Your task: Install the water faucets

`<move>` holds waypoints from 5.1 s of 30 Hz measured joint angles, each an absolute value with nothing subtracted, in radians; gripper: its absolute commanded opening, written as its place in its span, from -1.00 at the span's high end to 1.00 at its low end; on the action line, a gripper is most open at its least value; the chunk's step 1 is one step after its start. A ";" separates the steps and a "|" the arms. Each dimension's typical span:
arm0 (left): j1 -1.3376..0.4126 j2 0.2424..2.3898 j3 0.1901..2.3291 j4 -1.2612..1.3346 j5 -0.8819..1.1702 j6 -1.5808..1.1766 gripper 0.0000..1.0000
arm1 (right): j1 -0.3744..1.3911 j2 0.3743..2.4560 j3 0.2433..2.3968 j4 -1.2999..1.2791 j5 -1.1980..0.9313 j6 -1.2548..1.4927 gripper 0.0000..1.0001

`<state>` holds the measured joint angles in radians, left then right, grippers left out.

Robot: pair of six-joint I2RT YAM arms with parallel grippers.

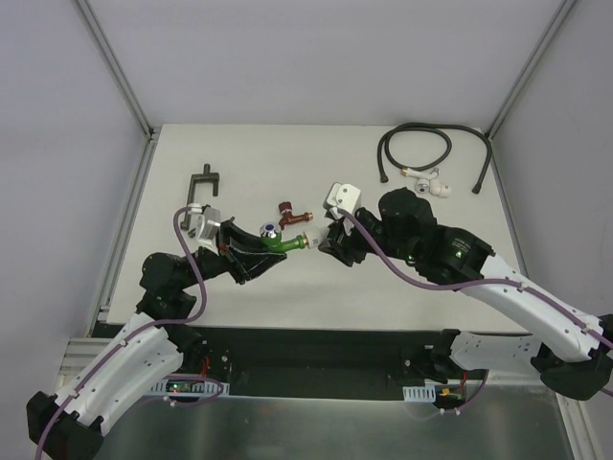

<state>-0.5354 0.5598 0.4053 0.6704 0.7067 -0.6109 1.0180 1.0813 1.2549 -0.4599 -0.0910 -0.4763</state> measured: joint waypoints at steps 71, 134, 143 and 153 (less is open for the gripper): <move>-0.580 0.551 0.141 0.732 0.131 -0.755 1.00 | 0.693 1.006 0.728 0.143 -0.528 -0.456 -0.92; -0.580 0.753 0.265 0.966 0.359 -1.433 1.00 | 0.696 1.044 0.673 0.617 -0.801 -0.354 0.07; -0.578 0.763 0.272 0.977 0.374 -1.402 1.00 | 0.695 1.048 0.673 0.619 -0.810 -0.315 0.97; -0.567 0.701 0.345 0.929 0.456 -1.058 0.81 | 0.686 1.078 0.731 0.640 -0.833 -0.172 0.97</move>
